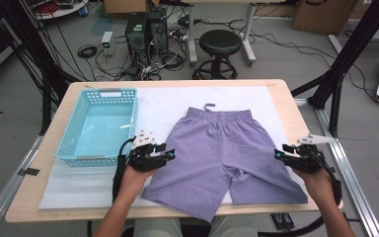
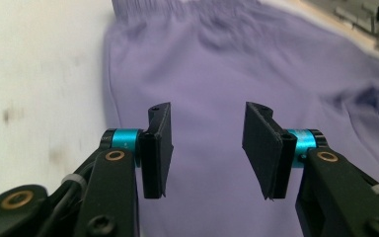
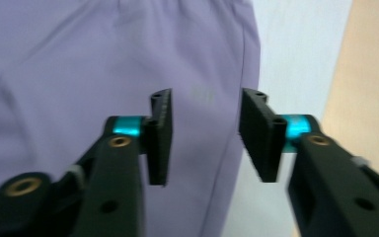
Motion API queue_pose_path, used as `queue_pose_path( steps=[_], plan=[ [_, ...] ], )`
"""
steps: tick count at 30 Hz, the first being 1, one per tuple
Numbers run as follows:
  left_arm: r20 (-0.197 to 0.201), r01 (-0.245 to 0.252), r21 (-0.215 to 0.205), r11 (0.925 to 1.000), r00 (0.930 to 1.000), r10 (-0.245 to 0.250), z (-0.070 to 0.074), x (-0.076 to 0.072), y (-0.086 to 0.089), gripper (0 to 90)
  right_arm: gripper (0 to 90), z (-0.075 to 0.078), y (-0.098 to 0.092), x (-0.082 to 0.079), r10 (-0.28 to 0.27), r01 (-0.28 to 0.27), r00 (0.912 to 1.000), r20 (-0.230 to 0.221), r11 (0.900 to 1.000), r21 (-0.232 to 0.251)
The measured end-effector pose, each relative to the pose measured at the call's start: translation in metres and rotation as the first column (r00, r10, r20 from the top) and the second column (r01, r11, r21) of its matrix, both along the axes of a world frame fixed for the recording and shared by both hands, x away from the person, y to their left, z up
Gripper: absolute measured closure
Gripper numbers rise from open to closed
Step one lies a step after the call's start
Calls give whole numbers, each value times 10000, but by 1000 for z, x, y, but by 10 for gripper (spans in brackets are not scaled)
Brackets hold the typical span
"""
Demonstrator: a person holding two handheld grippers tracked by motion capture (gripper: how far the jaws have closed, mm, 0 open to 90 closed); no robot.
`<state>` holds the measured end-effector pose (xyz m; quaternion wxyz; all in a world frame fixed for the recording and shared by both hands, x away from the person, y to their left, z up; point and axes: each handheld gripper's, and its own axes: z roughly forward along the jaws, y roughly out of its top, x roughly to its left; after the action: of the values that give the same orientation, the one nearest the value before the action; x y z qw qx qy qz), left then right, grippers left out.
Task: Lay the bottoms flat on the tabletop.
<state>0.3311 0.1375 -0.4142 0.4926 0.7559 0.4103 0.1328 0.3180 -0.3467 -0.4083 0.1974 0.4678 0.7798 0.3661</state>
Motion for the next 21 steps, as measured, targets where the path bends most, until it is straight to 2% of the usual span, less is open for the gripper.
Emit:
queue_pose_path(
  steps=[3,5,6,7,8,9,11,13,15,16,17,19,20,21],
  plan=[
    [187,47,-193,9998,9998,-44,4,21,-11,509,528,2,8,28,1,-15,9997,247,9984,559],
    [308,83,-211,9997,9995,-76,6,35,-18,499,526,3,14,45,-7,-2,9998,214,9992,389],
    [308,83,-211,9997,9995,-76,6,35,-18,493,526,3,14,45,-7,-2,9998,214,9992,389],
    [486,153,-96,9998,9987,-148,6,48,-24,488,525,3,20,63,112,-119,9998,158,9990,432],
    [486,153,-96,9998,9987,-148,6,48,-24,487,524,4,22,68,159,-167,9997,174,9986,497],
    [583,198,50,9998,9981,-201,4,61,-30,488,519,3,24,75,193,-201,9997,155,9981,588],
    [494,271,279,9992,9984,-285,2,74,-35,488,513,3,29,88,305,-311,9995,87,9968,739],
    [562,241,311,9992,9981,-258,1,86,-38,490,505,2,34,100,391,-384,9992,-100,9973,619],
    [518,222,255,9994,9984,-235,0,97,-40,489,500,0,38,109,515,-513,9987,-12,9966,652],
    [518,222,255,9994,9984,-235,0,97,-40,489,500,0,38,109,515,-513,9987,-12,9966,652],
    [516,249,181,9995,9983,-258,-1,102,-42,489,478,-1,42,121,551,-529,9979,-344,9966,631],
    [498,399,59,9992,9980,-401,-2,114,-44,472,478,-2,45,129,605,-587,9979,-220,9957,716],
    [498,399,59,9992,9980,-401,-2,114,-44,467,478,-3,45,132,625,-620,9980,-29,9940,902],
    [664,481,-55,9988,9967,-476,0,121,-45,450,470,-3,46,135,601,-586,9981,-141,9941,918]
  ],
)
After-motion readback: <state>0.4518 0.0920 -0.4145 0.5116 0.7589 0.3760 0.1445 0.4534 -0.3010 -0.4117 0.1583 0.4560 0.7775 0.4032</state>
